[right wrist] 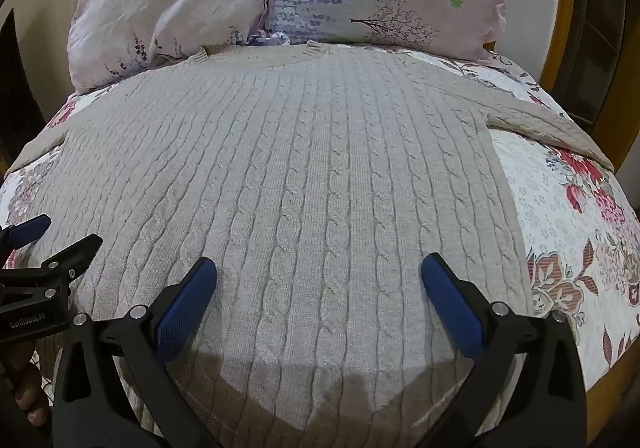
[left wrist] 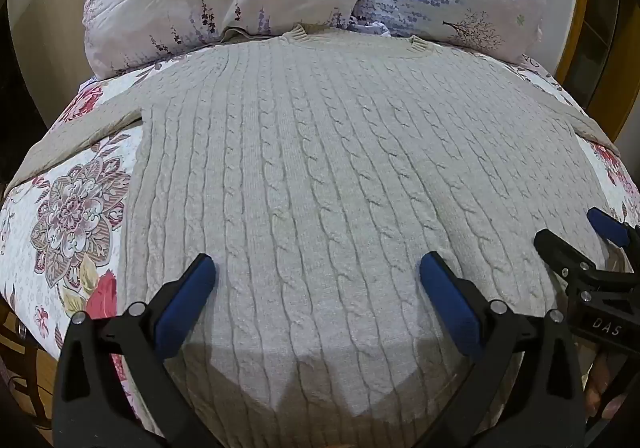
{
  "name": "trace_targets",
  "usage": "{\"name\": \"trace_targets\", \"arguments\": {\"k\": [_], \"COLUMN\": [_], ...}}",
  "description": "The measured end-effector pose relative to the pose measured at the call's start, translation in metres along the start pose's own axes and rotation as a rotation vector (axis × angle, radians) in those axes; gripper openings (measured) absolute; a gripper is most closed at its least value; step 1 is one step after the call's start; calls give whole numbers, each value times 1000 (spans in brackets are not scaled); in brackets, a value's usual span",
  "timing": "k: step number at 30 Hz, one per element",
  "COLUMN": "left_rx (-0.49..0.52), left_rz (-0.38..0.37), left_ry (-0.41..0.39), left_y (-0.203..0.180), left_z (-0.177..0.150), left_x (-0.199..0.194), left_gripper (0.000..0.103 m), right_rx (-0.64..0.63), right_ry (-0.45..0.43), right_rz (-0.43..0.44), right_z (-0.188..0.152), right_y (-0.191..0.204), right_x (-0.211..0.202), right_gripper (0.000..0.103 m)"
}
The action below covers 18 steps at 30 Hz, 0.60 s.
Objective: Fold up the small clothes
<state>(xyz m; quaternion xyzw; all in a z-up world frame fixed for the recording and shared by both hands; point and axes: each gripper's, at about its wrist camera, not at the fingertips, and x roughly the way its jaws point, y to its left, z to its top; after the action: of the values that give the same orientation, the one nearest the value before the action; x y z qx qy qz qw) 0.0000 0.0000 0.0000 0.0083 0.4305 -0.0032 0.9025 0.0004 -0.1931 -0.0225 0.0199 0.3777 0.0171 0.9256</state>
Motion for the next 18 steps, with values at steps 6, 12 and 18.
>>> {"name": "trace_targets", "arguments": {"k": [6, 12, 18], "left_rx": [0, -1, 0], "left_rz": [0, 0, 0], "left_ry": [1, 0, 0], "left_y": [0, 0, 0], "left_z": [0, 0, 0], "left_x": [0, 0, 0], "left_gripper": [101, 101, 101], "right_rx": [-4, -2, -2], "right_ry": [0, -1, -1], "right_rz": [1, -1, -1], "right_z": [1, 0, 0], "right_y": [0, 0, 0], "right_x": [0, 0, 0], "right_gripper": [102, 102, 102]}}
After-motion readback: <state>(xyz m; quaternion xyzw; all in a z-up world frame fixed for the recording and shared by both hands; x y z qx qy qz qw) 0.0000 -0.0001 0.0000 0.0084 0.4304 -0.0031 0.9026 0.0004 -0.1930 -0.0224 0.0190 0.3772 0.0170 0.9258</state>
